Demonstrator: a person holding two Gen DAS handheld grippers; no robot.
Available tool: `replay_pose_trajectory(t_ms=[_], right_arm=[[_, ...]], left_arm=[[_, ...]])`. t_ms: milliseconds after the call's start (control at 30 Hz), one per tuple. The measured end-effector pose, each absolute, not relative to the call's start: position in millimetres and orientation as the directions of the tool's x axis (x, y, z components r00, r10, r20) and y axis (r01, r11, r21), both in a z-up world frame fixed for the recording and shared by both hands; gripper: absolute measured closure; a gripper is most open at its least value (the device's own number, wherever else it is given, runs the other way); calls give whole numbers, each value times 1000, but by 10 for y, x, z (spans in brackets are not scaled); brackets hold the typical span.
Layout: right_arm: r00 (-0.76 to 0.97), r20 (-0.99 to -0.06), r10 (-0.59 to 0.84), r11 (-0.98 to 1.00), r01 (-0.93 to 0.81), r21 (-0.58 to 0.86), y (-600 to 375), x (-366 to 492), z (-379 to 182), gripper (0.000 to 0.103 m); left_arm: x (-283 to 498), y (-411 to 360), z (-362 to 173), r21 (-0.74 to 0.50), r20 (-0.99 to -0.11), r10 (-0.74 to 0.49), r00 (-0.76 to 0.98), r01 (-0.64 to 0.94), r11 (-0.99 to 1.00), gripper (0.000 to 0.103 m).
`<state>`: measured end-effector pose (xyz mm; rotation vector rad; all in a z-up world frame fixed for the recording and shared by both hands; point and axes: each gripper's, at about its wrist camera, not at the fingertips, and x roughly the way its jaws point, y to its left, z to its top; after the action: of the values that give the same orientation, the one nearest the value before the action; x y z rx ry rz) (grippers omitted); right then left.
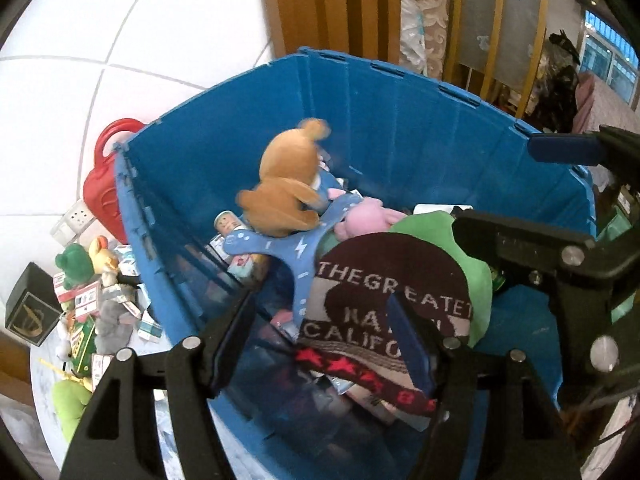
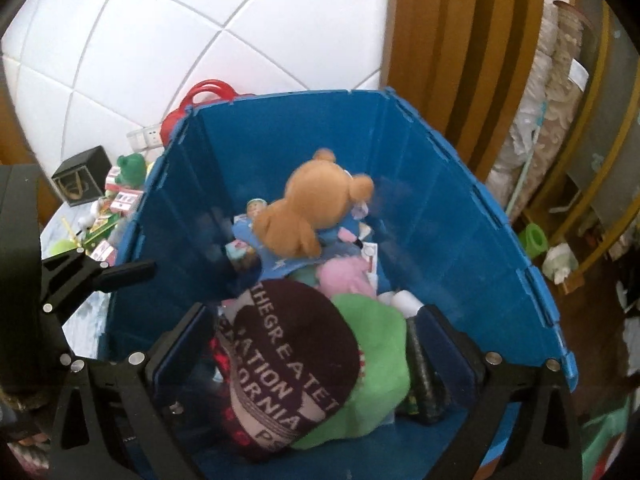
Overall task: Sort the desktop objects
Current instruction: 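Open both tools to release the teddy bear into the crate, then move both tools back over the pile toward the lime-green plush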
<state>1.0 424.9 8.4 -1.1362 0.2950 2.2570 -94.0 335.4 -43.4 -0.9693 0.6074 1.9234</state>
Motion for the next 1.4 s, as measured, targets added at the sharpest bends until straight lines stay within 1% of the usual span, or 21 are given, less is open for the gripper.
replay_pose_trajectory(t_ms=[400,667,800,1000,1233,1400], right_arm=[[-450,-788,421,-810,-577,-104,3948,-306,99,0],[-468,-776,424,-838,-529,-138,3475,-709,216,0],[-488,-773,405,-860,-491,-141,3193,-993,233,0],[-537,-777,327,-911,-398,-108,2645,-1541,138,0],[-559,-801,213,-953,-301,-43,2091,-2221,-216,0],[-558,-817,144,-975,-222,-20,1769,-2749,-620,0]], left_arm=[[-1198,2781,-301,48,-786,495,-372,-833,-551,36],[-1547,2049,-248,33,-763,493,-417,-787,-616,36],[-1757,1587,-294,63,-758,460,-463,-754,-654,36],[-2244,704,-466,65,-770,385,-508,-664,-745,35],[-2822,-449,-825,64,-789,256,-559,-489,-870,35],[-3097,-1026,-1195,35,-813,173,-556,-343,-939,35]])
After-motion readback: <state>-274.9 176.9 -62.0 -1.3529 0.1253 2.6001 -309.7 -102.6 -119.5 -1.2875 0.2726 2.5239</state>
